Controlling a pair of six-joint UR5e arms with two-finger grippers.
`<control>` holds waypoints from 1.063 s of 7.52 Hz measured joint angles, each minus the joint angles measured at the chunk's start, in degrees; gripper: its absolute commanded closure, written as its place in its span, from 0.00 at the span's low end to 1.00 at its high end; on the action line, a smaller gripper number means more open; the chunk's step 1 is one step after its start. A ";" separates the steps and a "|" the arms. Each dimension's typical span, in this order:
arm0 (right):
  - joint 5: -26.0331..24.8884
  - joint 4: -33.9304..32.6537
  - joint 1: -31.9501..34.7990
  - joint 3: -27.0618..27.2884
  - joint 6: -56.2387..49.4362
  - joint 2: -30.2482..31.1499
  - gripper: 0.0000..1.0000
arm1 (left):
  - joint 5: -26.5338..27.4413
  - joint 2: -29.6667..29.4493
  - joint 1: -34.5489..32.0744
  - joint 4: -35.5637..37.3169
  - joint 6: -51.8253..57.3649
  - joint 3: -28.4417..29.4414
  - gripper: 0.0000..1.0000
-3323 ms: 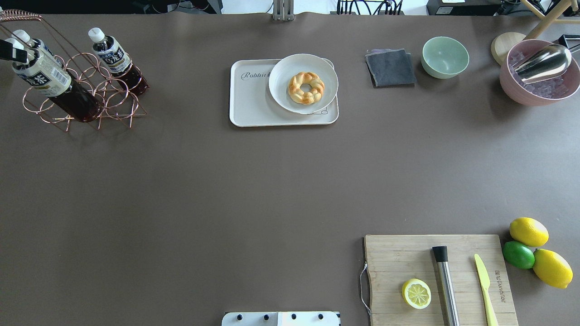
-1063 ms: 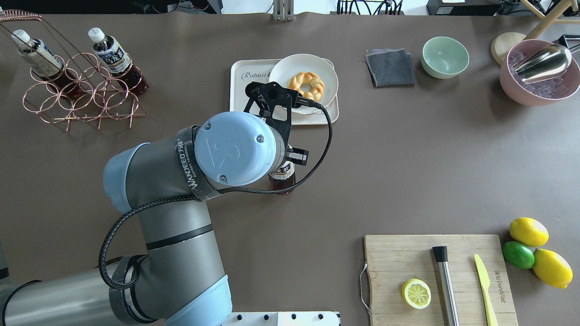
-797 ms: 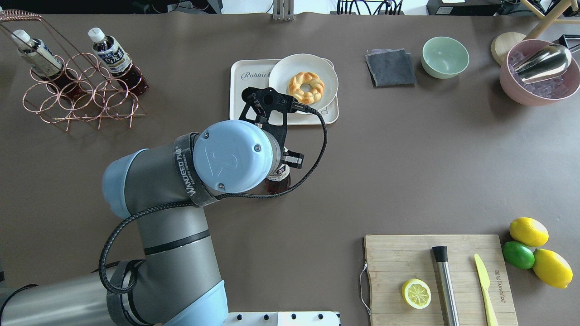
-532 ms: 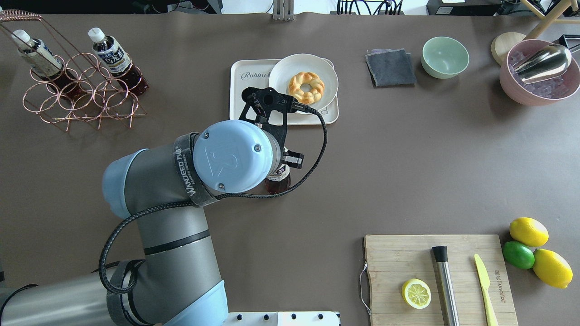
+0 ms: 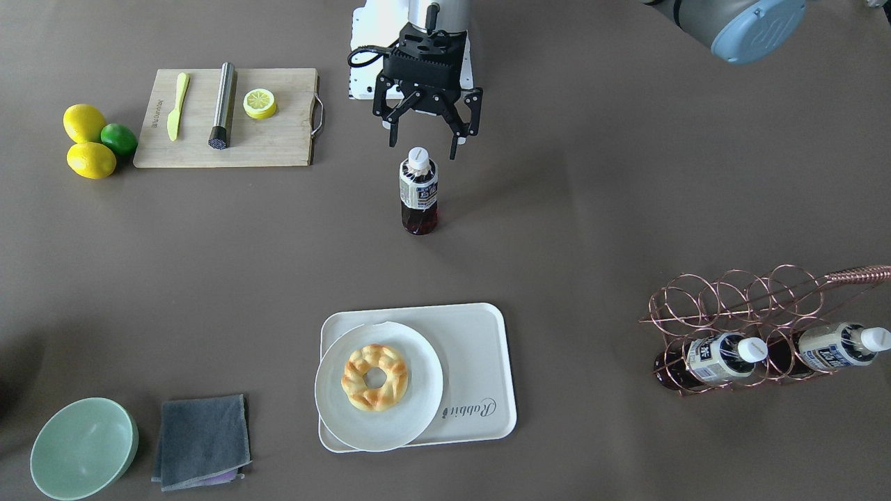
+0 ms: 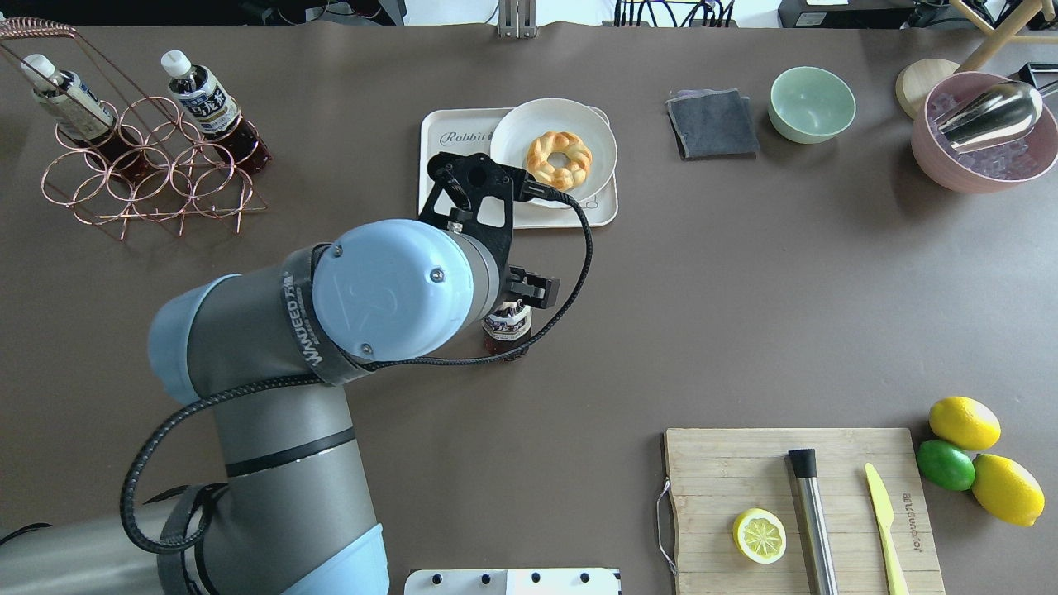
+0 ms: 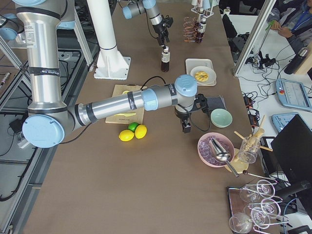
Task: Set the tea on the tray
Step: 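Set the bottle upright on the table while the right arm reaches toward it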
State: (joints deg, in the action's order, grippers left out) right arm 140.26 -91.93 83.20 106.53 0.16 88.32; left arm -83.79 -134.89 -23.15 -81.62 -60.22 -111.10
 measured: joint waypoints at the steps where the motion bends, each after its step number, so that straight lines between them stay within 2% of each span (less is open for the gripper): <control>1: 0.60 0.04 -2.16 3.44 7.56 -1.54 0.00 | -2.45 1.19 -2.65 0.08 1.80 -1.53 0.03; 3: -1.23 0.01 -11.21 10.52 29.28 -7.59 0.00 | -13.76 6.13 -13.03 -0.24 7.65 -3.29 0.03; 4: -4.65 -0.05 -17.54 14.05 40.61 -10.54 0.00 | -19.72 8.96 -18.75 -0.59 10.79 -3.52 0.03; 6: -16.36 -0.79 -33.00 17.58 62.96 -19.41 0.00 | -32.17 16.78 -29.73 -3.54 18.95 -4.06 0.03; 7: -22.81 -3.38 -40.22 16.68 69.84 -25.80 0.00 | -34.90 21.32 -32.53 -6.72 21.07 -4.25 0.03; 8: -28.95 -9.00 -46.50 13.22 73.27 -34.77 0.00 | -36.12 25.72 -34.51 -10.58 22.36 -4.37 0.03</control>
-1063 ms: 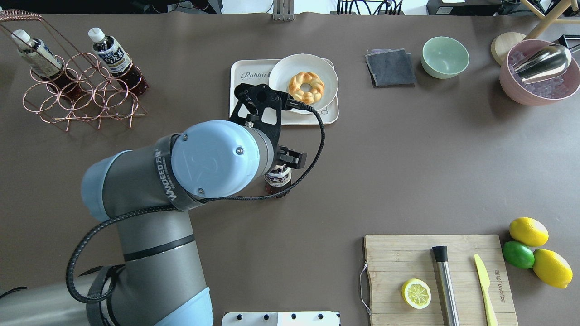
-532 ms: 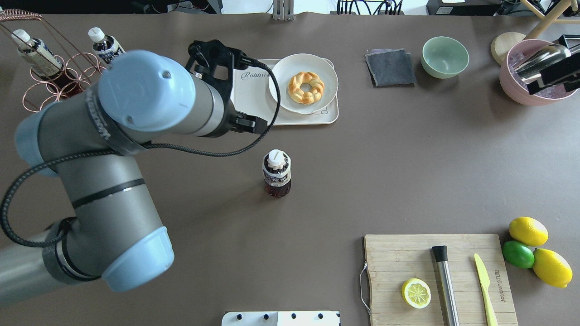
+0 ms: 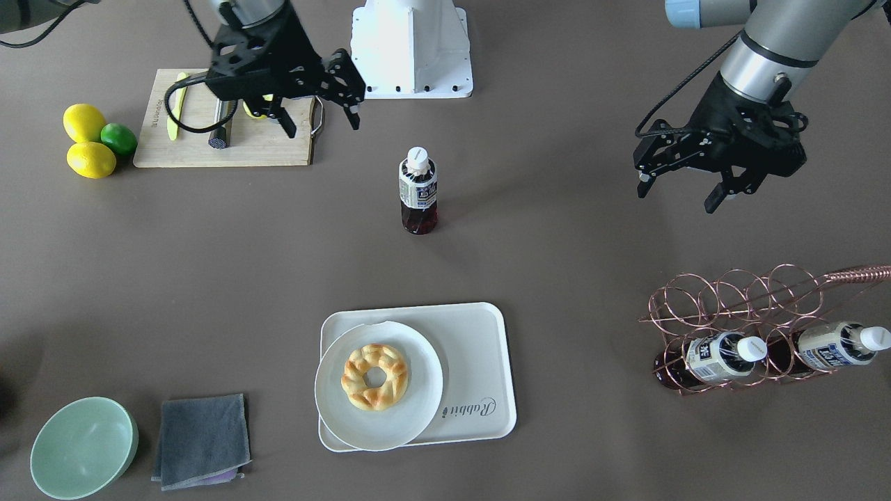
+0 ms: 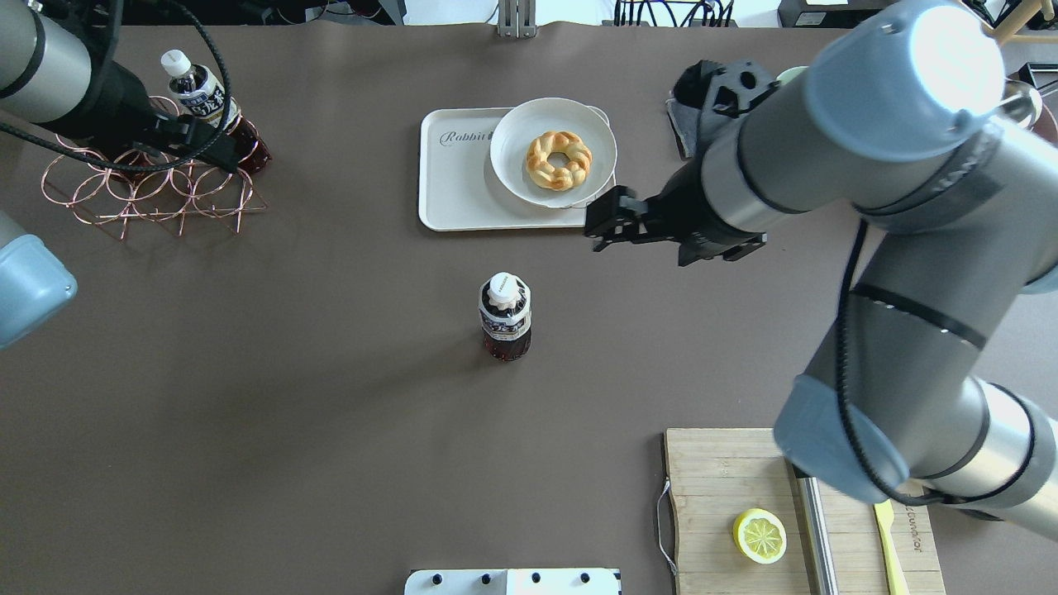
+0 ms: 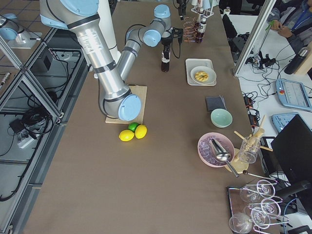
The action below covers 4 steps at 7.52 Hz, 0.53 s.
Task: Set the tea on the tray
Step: 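Set the bottle upright on the table while the right arm reaches toward it, then grasp the standing tea bottle with the right gripper while the left arm withdraws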
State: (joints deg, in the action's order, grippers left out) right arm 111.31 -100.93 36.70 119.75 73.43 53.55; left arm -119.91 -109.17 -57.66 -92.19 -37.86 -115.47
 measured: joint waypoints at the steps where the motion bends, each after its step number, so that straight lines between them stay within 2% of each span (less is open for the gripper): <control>1: -3.33 -4.00 -3.66 -4.39 1.14 -6.96 0.00 | -0.53 3.06 -1.32 -2.41 0.91 -0.36 0.03; 2: -5.37 -5.64 -6.48 -7.19 1.35 -10.46 0.00 | -1.47 5.62 -2.16 -3.58 1.53 -1.36 0.03; 4: -9.65 -4.78 -10.52 -11.49 1.18 -13.37 0.16 | -2.43 11.23 -3.65 -5.60 2.66 -4.22 0.03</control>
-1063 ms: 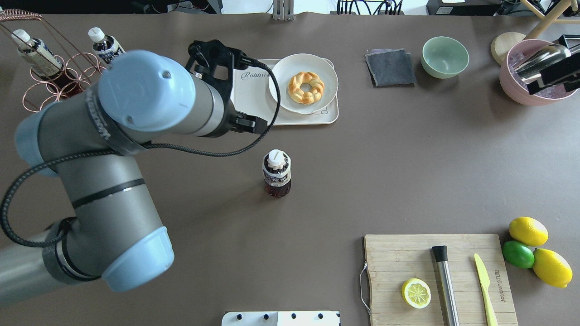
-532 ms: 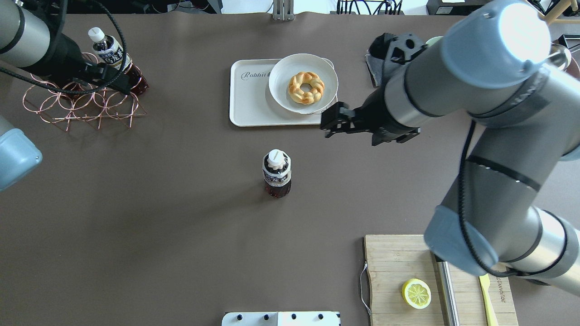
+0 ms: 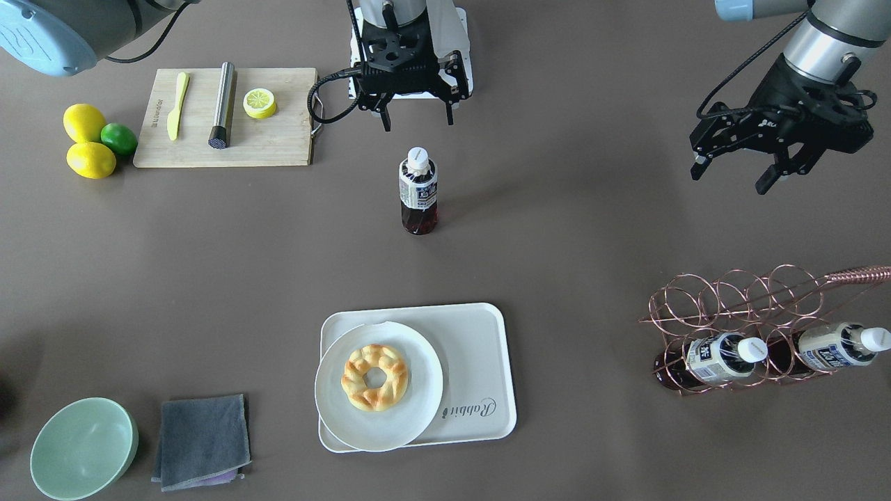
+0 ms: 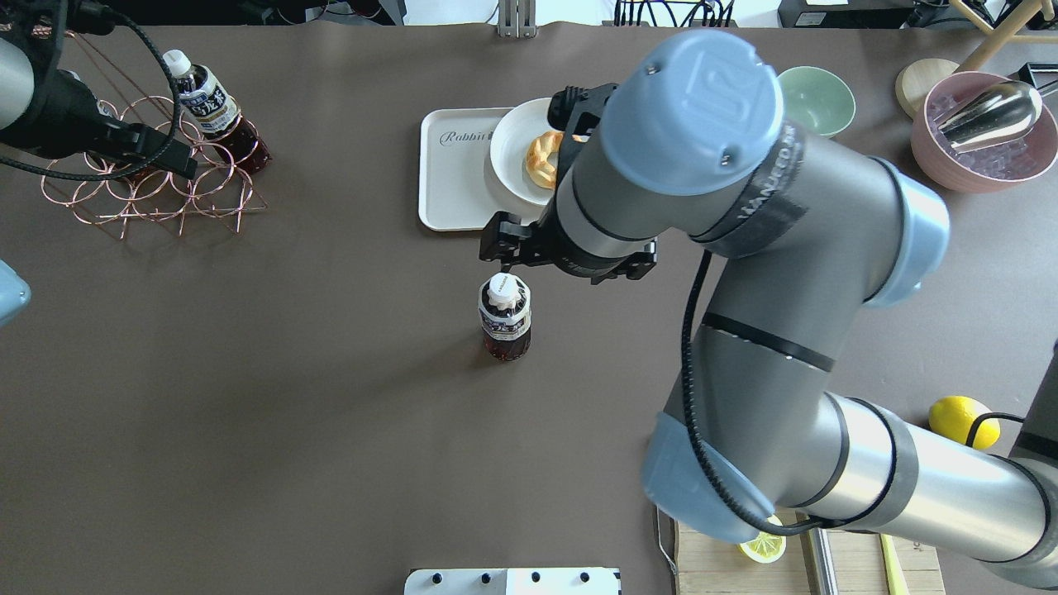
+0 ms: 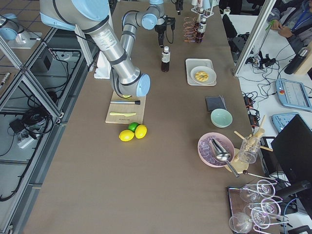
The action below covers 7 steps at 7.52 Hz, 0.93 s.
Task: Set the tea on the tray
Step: 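Grasp the standing tea bottle with the right gripper while the left arm withdraws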
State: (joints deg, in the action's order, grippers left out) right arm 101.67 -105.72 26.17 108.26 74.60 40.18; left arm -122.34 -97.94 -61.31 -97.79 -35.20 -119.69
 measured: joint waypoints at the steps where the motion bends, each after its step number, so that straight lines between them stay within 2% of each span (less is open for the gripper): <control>1: -0.73 1.57 -0.63 -1.55 -0.15 -0.30 0.17 | -0.12 2.22 -0.24 -1.89 0.13 -0.71 0.03; 4: -2.45 1.68 -0.92 -3.53 -1.82 -0.36 0.23 | -0.18 4.60 -0.45 -4.34 0.13 -1.23 0.03; 7: -3.98 0.62 -0.41 -5.40 -3.82 -0.59 0.51 | -0.14 4.77 -0.41 -4.51 -0.22 -1.60 0.03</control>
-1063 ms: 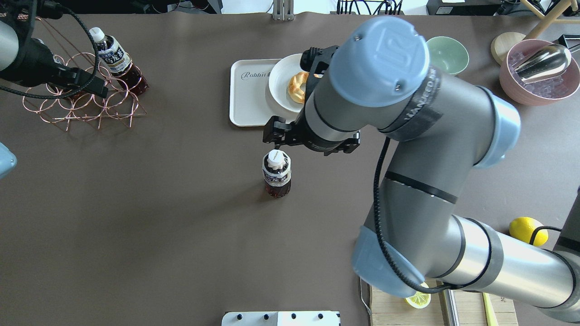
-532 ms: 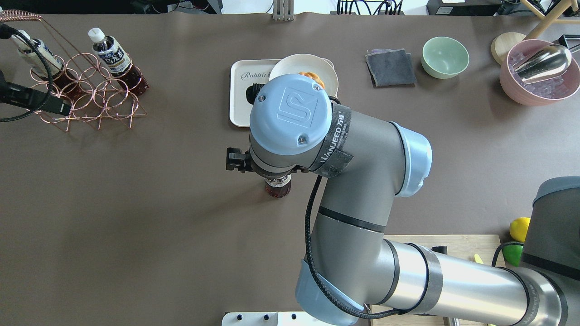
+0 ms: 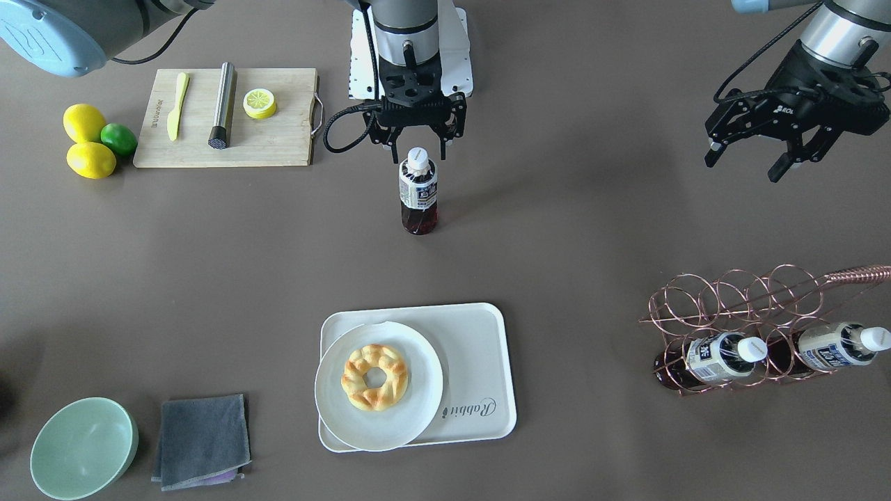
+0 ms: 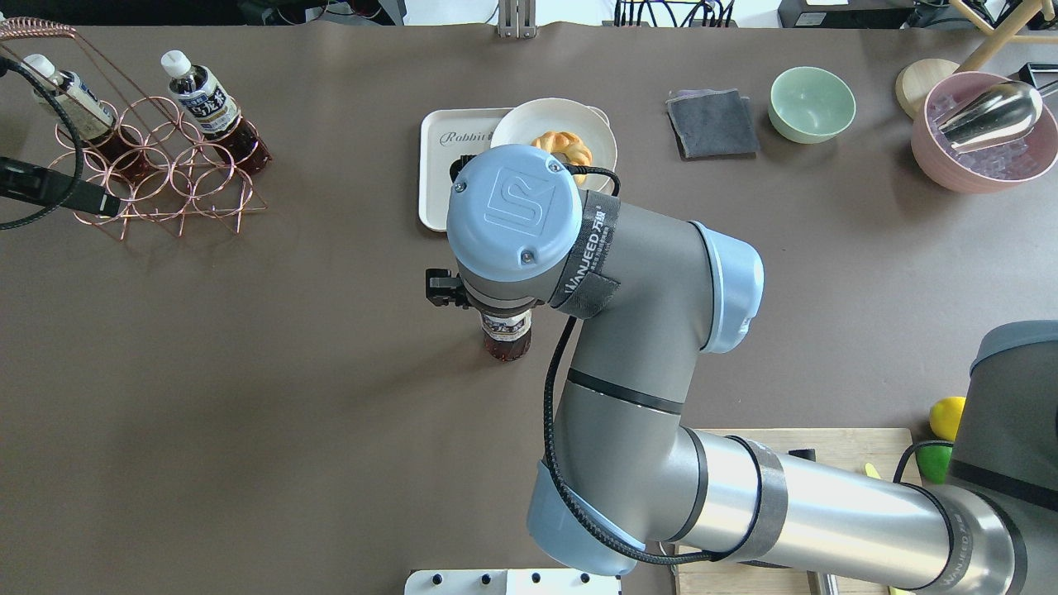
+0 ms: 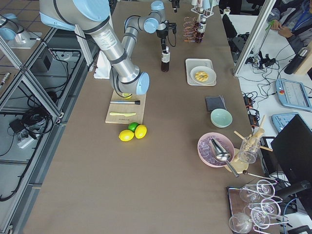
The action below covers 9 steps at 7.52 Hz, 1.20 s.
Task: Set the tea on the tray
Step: 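Grasp the standing tea bottle with the right gripper while the left arm withdraws, then carry the bottle with the right gripper onto the tray beside the plate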
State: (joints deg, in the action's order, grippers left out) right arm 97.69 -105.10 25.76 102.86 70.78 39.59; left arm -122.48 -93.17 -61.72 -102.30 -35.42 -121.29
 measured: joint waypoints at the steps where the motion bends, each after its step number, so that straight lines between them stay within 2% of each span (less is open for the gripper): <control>1: -0.14 -0.07 0.21 -0.21 -0.14 -0.05 0.58 | 0.03 -0.03 0.02 -0.01 -0.10 0.00 0.03; 2: -0.19 -0.10 0.38 -0.36 -0.18 -0.22 0.72 | 0.05 -0.07 0.07 -0.05 -0.11 0.08 0.03; 3: -0.21 -0.11 0.52 -0.61 -0.20 -0.41 0.99 | 0.10 -0.12 0.09 -0.11 -0.10 0.15 0.03; 7: 0.16 -1.03 2.55 -0.92 -1.84 -1.71 1.00 | 0.30 0.87 0.22 -1.86 0.04 0.39 0.03; 9: 0.65 -3.07 5.04 -3.46 -4.14 -5.31 1.00 | 0.04 9.30 -0.32 -8.32 0.68 -0.16 0.03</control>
State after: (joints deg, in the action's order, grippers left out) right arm 98.34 -108.17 30.80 99.40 66.64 34.28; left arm -122.44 -83.87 -62.04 -110.61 -34.74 -121.45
